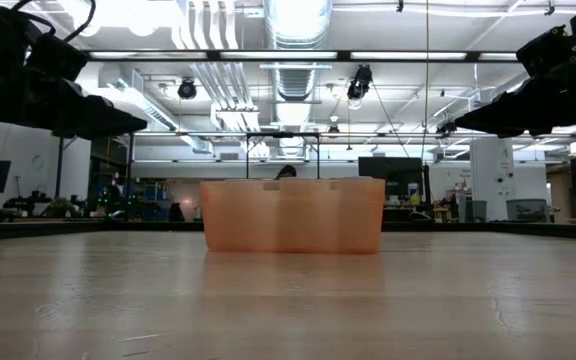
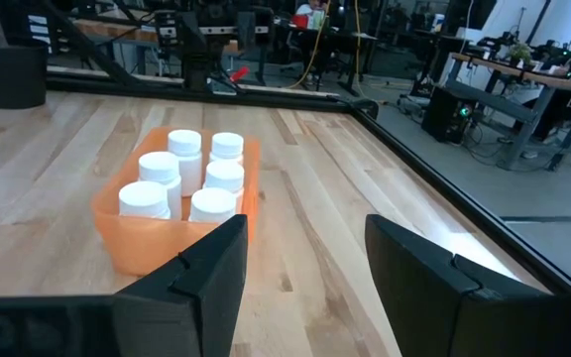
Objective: Pick and place pill bottles into a basket
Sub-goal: Return to Home Position
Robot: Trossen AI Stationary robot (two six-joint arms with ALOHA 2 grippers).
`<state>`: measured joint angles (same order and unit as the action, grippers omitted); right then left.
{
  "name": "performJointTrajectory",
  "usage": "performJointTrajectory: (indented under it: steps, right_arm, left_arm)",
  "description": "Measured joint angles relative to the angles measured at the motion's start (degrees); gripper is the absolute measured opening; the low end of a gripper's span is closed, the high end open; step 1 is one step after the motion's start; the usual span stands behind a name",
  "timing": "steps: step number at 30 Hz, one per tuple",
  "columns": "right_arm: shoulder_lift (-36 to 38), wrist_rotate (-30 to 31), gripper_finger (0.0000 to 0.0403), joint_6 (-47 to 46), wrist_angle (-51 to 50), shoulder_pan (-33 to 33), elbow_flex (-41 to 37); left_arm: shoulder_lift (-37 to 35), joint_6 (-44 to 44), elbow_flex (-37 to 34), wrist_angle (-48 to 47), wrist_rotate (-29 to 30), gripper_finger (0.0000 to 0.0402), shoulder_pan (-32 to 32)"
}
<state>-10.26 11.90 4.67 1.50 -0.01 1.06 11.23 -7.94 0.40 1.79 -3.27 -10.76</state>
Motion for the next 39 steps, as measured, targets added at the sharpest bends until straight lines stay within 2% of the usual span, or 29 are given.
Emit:
performJointTrajectory:
  steps: [20, 39]
  right_arm:
    - [0.00, 0.02, 0.0194, -0.13, 0.00, 0.00, 0.00]
    - [0.00, 0.00, 0.0194, -0.11, 0.00, -0.04, 0.00]
  left_arm:
    - [4.83, 0.02, -0.02, 0.52, 0.02, 0.0238, 0.00]
    - [5.21, 0.02, -0.04, 0.51, 0.20, 0.0238, 0.00]
